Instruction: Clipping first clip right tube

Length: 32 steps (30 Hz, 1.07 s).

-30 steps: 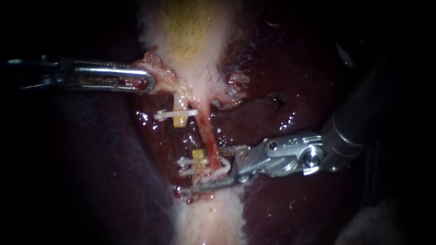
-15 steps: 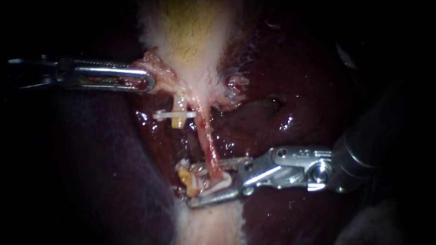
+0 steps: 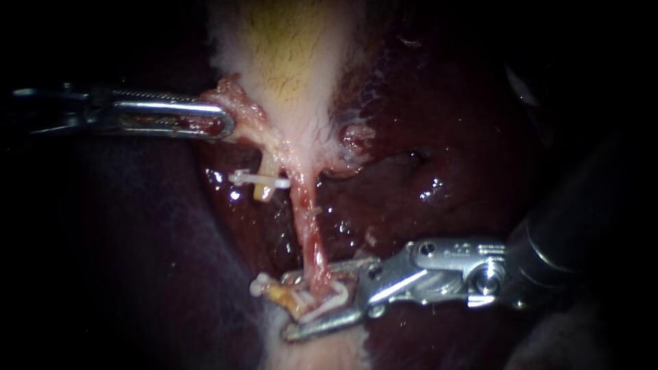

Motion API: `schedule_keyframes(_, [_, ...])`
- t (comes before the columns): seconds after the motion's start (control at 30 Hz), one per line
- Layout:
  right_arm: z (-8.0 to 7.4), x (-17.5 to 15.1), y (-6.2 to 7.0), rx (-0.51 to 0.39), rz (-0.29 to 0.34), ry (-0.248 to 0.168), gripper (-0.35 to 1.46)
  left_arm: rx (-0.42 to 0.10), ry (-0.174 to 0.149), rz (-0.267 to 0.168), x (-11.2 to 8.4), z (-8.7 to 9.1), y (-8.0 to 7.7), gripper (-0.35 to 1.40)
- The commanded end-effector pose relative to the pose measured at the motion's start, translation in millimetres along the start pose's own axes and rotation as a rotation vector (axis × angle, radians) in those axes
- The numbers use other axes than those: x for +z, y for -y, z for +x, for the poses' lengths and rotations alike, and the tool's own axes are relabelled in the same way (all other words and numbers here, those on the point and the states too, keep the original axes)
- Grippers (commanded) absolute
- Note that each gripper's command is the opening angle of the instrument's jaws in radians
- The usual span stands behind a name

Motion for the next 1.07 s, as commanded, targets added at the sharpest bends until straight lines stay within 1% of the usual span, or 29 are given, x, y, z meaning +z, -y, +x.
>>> schedule_keyframes(0.03, [0.1,0.1,0.0,0.024,-0.001,0.001,0.3,0.0,0.0,0.0,0.0,0.0,0.1,-0.35])
schedule_keyframes(0.17, [0.1,-0.1,-0.2,0.036,-0.001,0.001,0.17,0.0,0.0,0.0,0.0,0.0,0.1,-0.35])
schedule_keyframes(0.37, [0.1,-0.2,-0.4,0.036,-0.001,0.001,-0.1,0.0,0.0,0.0,0.0,0.0,0.2,-0.35])
schedule_keyframes(0.47, [0.0,-0.4,-0.5,0.077,-0.001,0.002,-0.35,0.0,0.0,0.0,0.0,0.0,0.2,-0.35])
schedule_keyframes(0.63, [-0.2,-0.9,-0.7,0.088,0.003,0.001,-0.35,0.0,0.0,0.0,0.0,0.0,0.4,-0.35])
schedule_keyframes(0.73, [-0.3,-1.2,-0.7,0.088,-0.002,0.012,-0.35,0.0,0.0,-0.001,-0.1,0.0,0.4,-0.35])
schedule_keyframes(1.07, [-0.5,-1.1,-0.7,0.086,-0.001,0.013,-0.35,0.0,0.0,0.0,0.0,0.0,0.5,-0.35])
